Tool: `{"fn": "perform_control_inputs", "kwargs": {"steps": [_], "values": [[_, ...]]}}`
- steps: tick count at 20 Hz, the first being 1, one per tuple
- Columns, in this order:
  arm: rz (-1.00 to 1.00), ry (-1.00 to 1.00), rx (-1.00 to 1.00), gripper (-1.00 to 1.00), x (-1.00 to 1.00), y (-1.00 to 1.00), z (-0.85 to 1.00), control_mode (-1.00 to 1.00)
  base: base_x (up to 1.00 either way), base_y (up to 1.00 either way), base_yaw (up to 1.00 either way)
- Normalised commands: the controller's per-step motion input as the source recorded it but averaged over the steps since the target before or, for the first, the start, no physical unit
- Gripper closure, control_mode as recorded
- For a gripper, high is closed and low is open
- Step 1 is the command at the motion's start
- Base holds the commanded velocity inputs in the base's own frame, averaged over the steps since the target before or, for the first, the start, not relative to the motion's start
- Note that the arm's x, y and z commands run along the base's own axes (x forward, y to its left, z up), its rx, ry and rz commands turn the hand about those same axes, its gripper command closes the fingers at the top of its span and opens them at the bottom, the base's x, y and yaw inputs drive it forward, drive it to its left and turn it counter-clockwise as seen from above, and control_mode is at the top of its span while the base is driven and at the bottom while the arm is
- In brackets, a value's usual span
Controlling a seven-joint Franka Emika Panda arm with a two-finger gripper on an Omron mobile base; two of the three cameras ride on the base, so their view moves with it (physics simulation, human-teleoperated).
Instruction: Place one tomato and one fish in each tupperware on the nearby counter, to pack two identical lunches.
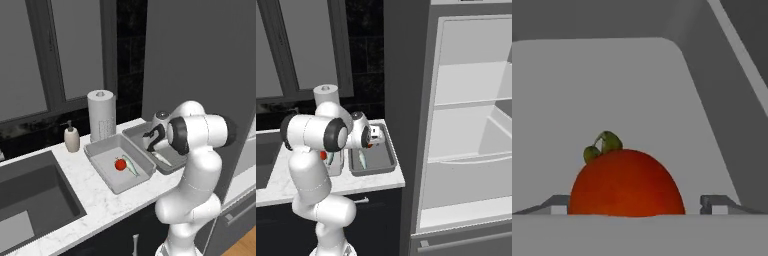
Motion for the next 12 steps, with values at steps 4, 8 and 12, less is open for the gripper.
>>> {"fn": "perform_control_inputs", "kwargs": {"steps": [4, 8, 12], "values": [[0.00, -0.03, 0.00, -1.00, -0.49, 0.00, 0.42, -1.00, 0.00, 0.00, 0.00], [0.00, -0.09, 0.00, -1.00, -0.89, 0.00, 0.56, -1.00, 0.00, 0.00, 0.00], [0.00, -0.16, -0.03, -1.00, -0.81, 0.11, 0.52, -1.00, 0.00, 0.00, 0.00]]}}
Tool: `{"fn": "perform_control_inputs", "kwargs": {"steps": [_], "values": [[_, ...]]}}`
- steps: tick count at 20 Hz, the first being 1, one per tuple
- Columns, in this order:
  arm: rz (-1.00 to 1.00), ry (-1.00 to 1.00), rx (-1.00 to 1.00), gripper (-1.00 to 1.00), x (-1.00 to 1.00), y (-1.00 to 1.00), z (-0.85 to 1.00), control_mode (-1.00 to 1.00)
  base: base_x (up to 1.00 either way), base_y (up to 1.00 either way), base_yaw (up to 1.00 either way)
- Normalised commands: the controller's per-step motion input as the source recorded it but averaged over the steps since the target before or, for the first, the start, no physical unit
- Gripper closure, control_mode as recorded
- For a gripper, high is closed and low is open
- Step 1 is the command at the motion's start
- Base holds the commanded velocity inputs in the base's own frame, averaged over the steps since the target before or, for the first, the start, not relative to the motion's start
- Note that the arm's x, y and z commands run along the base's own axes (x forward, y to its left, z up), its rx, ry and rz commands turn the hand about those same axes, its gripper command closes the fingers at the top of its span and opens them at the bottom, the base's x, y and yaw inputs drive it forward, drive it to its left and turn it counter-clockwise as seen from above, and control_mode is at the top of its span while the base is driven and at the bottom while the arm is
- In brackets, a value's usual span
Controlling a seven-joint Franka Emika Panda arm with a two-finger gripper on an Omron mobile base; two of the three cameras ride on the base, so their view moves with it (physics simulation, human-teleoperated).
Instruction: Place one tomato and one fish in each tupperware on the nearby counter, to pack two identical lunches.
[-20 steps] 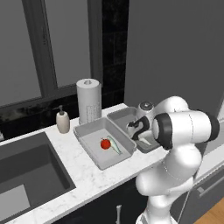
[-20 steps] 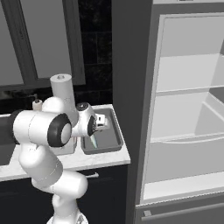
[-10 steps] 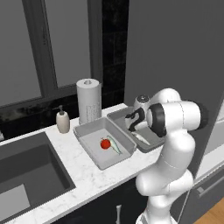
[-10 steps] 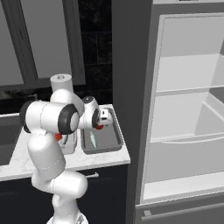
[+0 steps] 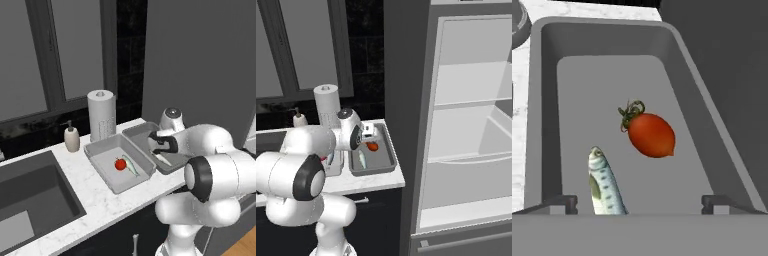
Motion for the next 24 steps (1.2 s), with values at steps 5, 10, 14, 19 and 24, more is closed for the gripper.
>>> {"fn": "perform_control_inputs", "kwargs": {"steps": [5, 10, 14, 19, 24], "values": [[0.00, -0.21, -0.10, -1.00, -0.46, 0.41, 0.86, -1.00, 0.00, 0.00, 0.00], [0.00, -0.19, -0.17, -1.00, -0.38, 0.78, 0.99, -1.00, 0.00, 0.00, 0.00], [0.00, -0.37, -0.17, -1.00, -0.78, 0.63, 0.87, -1.00, 0.00, 0.00, 0.00], [0.04, -0.34, -0.10, -1.00, -0.74, 0.39, 0.39, -1.00, 0.00, 0.00, 0.00], [0.02, -0.18, 0.16, -1.00, -0.47, -0.28, 0.00, -1.00, 0.00, 0.00, 0.00]]}}
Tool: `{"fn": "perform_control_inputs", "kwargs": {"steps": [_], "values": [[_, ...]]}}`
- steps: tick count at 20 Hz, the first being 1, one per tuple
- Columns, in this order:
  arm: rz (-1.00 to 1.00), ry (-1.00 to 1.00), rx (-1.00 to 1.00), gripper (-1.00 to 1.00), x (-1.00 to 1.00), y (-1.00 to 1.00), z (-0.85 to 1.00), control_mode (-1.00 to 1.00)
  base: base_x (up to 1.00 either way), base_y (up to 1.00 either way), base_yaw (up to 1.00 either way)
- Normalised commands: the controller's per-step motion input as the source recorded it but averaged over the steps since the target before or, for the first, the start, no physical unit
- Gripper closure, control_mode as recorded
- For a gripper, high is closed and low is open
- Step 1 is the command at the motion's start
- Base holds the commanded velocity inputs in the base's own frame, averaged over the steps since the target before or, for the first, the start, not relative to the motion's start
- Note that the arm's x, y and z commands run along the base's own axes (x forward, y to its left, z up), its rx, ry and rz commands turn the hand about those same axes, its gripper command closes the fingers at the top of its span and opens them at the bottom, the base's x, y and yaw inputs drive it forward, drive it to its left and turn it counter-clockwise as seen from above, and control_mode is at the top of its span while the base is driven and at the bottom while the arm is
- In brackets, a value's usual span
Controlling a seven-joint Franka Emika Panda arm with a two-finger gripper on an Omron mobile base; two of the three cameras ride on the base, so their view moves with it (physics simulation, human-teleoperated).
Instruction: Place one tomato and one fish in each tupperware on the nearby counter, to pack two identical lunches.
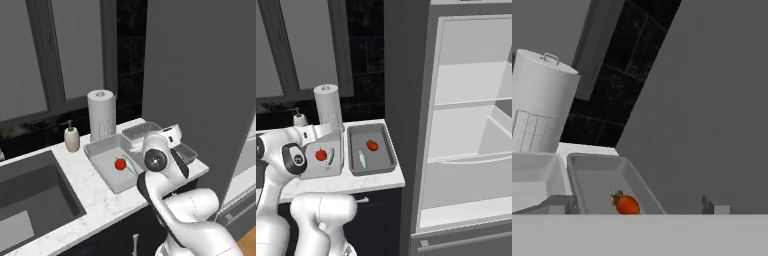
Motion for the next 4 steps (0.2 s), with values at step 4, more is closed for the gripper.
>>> {"fn": "perform_control_inputs", "kwargs": {"steps": [4], "values": [[0.06, -0.23, 0.25, -1.00, -0.74, -0.49, 0.00, -1.00, 0.00, 0.00, 0.00]]}}
